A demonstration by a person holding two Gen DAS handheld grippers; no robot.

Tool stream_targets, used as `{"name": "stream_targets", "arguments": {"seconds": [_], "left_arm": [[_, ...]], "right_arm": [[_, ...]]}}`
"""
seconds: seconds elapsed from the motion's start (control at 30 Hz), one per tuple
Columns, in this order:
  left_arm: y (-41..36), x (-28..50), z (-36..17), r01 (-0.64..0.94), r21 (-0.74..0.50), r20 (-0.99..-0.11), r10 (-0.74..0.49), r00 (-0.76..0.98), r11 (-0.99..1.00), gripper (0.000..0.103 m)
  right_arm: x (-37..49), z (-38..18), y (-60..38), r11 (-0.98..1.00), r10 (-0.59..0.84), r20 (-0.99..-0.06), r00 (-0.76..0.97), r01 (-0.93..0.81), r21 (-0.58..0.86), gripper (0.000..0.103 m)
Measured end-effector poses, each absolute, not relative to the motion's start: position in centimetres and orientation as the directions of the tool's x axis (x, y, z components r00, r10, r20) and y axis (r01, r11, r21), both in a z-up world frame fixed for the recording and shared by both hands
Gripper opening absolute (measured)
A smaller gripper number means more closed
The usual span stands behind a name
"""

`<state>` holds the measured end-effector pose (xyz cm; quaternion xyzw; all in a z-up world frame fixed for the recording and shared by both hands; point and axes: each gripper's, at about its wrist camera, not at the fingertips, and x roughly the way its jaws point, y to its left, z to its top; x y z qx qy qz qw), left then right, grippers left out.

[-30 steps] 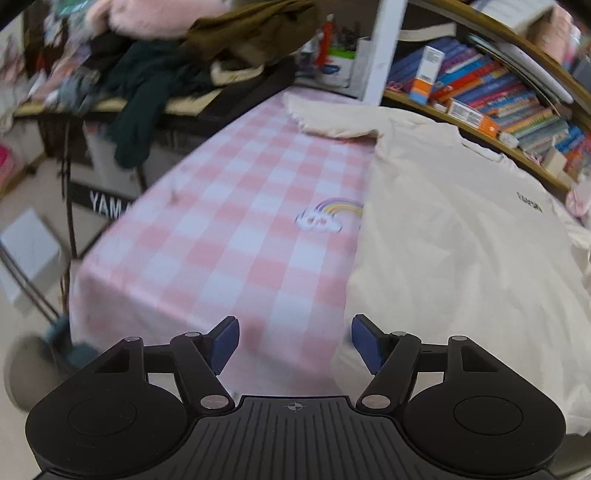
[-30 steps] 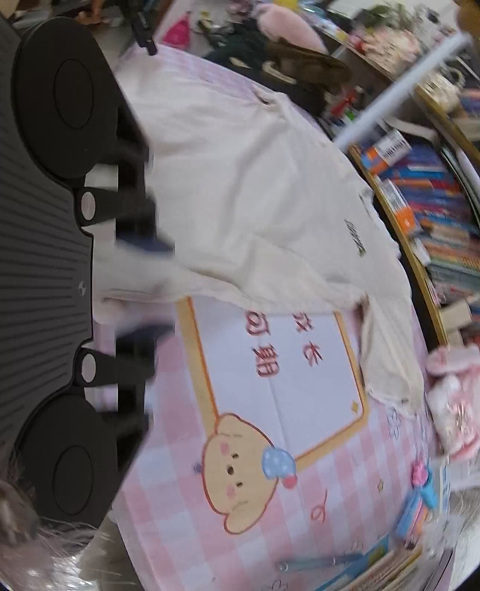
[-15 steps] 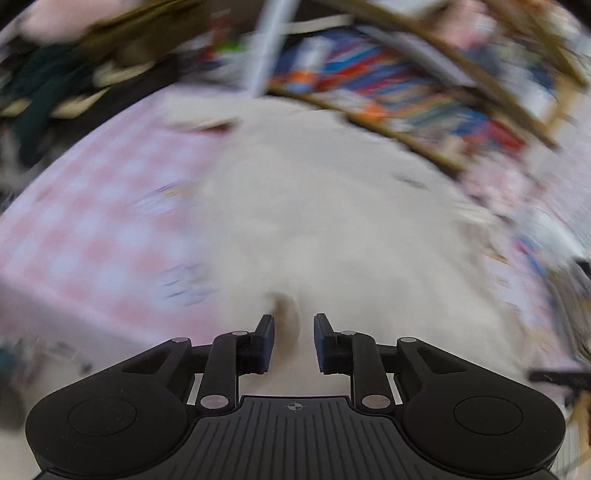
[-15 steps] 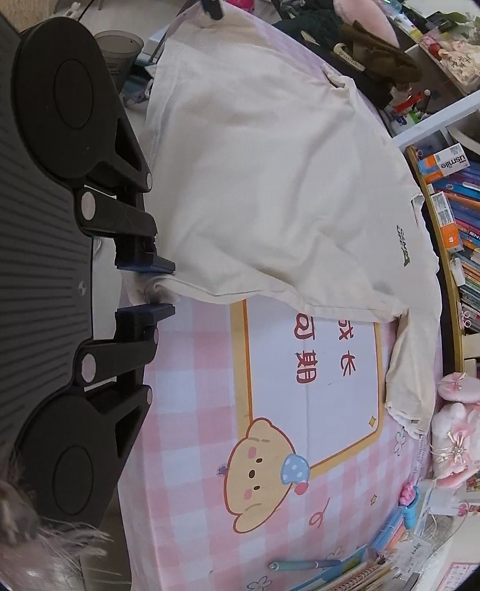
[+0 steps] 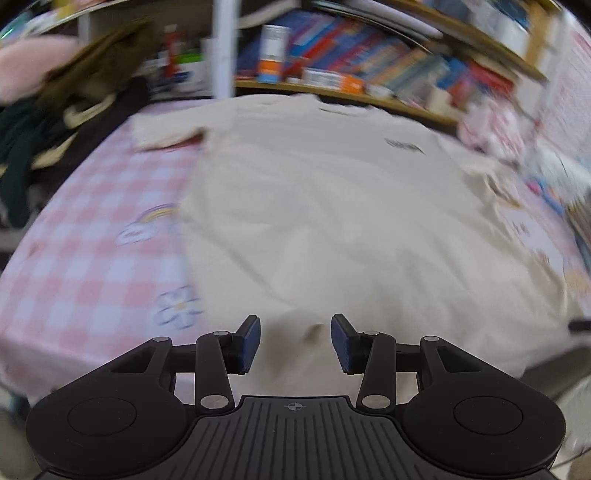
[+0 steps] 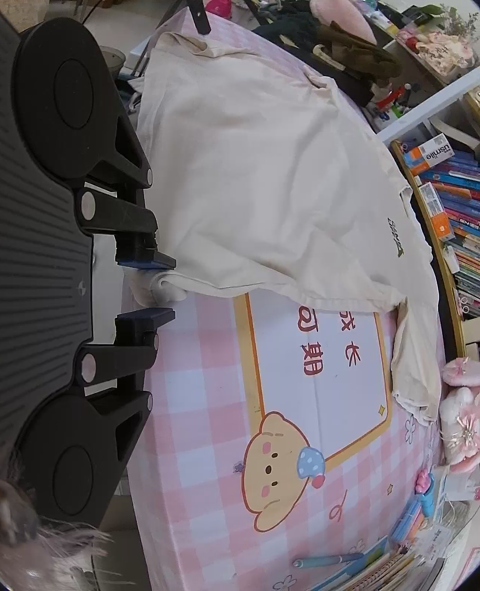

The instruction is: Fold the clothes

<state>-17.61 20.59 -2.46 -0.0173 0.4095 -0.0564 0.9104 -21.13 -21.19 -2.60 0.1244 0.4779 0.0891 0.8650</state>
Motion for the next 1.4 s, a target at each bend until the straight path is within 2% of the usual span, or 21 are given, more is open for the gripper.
{"name": "stream_targets", "arguments": {"seconds": [0.1, 0.13, 0.17, 0.2, 0.33, 0.43, 0.47, 0.53, 0.63, 0.67, 0.73, 0.87, 1.0, 1.3, 1.37, 1.4], "left_arm": [[19.0, -16.8, -3.7, 0.074, 0.047, -0.764, -0.012, 0.645, 0.996, 0.041], [19.1, -16.9, -3.9, 0.055, 0.060, -0.763, 0.010, 0.647, 0.997, 0.026], [19.3, -16.9, -3.9, 0.035, 0.070, -0.760, 0.030, 0.649, 0.997, 0.004], [20.2, -17.4, -3.5, -0.001, 0.046, -0.748, 0.036, 0.663, 0.999, 0.004], [26.8, -20.7, -0.3, -0.239, -0.177, -0.678, 0.058, 0.733, 0.955, 0.004], [31.0, -22.7, -1.0, -0.347, -0.237, -0.705, 0.085, 0.704, 0.908, 0.004], [32.3, -23.3, -1.2, -0.378, -0.255, -0.714, 0.091, 0.694, 0.890, 0.004], [32.2, -23.3, -1.7, -0.381, -0.290, -0.724, 0.059, 0.687, 0.878, 0.004], [32.1, -23.3, -2.4, -0.386, -0.341, -0.737, 0.012, 0.676, 0.857, 0.004], [32.0, -23.3, -2.7, -0.387, -0.355, -0.740, -0.003, 0.672, 0.851, 0.004], [31.2, -23.0, -3.1, -0.363, -0.337, -0.752, -0.017, 0.659, 0.869, 0.004], [31.0, -22.9, -3.7, -0.369, -0.310, -0.776, -0.009, 0.631, 0.876, 0.004], [31.2, -23.0, -3.9, -0.375, -0.281, -0.792, 0.007, 0.611, 0.884, 0.005], [31.1, -23.3, -4.3, -0.377, -0.226, -0.823, 0.031, 0.567, 0.898, 0.009], [31.0, -23.5, -3.7, -0.380, -0.199, -0.827, 0.053, 0.559, 0.903, 0.015], [31.0, -23.7, -3.2, -0.378, -0.184, -0.822, 0.069, 0.565, 0.907, 0.017]], "right_arm": [[-21.1, -2.6, -21.1, 0.952, 0.272, -0.801, 0.533, -0.027, 0.305, 0.021], [-21.1, -2.6, -21.1, 0.952, 0.271, -0.800, 0.534, -0.024, 0.306, 0.021], [-21.0, -2.7, -21.1, 0.952, 0.270, -0.800, 0.536, -0.023, 0.307, 0.021], [-21.0, -2.7, -21.1, 0.952, 0.269, -0.800, 0.536, -0.022, 0.306, 0.021], [-21.0, -2.6, -21.2, 0.953, 0.264, -0.799, 0.540, -0.018, 0.303, 0.021], [-21.0, -2.6, -21.3, 0.950, 0.273, -0.796, 0.540, -0.020, 0.312, 0.021], [-20.9, -2.7, -21.3, 0.949, 0.278, -0.796, 0.537, -0.024, 0.314, 0.018], [-20.8, -2.8, -21.3, 0.932, 0.329, -0.794, 0.512, -0.041, 0.360, 0.006], [-20.7, -1.7, -23.0, 0.850, 0.449, -0.729, 0.517, 0.003, 0.526, 0.006], [-20.7, -0.9, -23.9, 0.837, 0.451, -0.713, 0.537, 0.023, 0.546, 0.006], [-20.9, 0.3, -25.3, 0.834, 0.432, -0.700, 0.569, 0.043, 0.550, 0.006], [-20.7, -0.4, -24.8, 0.885, 0.399, -0.773, 0.493, 0.012, 0.465, 0.006], [-21.2, -2.2, -23.9, 0.903, 0.361, -0.803, 0.473, 0.037, 0.428, 0.006], [-20.9, -3.4, -24.4, 0.907, 0.342, -0.807, 0.481, 0.054, 0.417, 0.007], [-20.8, -3.3, -24.4, 0.917, 0.327, -0.814, 0.480, 0.048, 0.397, 0.012], [-20.7, -3.2, -24.5, 0.921, 0.320, -0.817, 0.480, 0.045, 0.387, 0.019]]}}
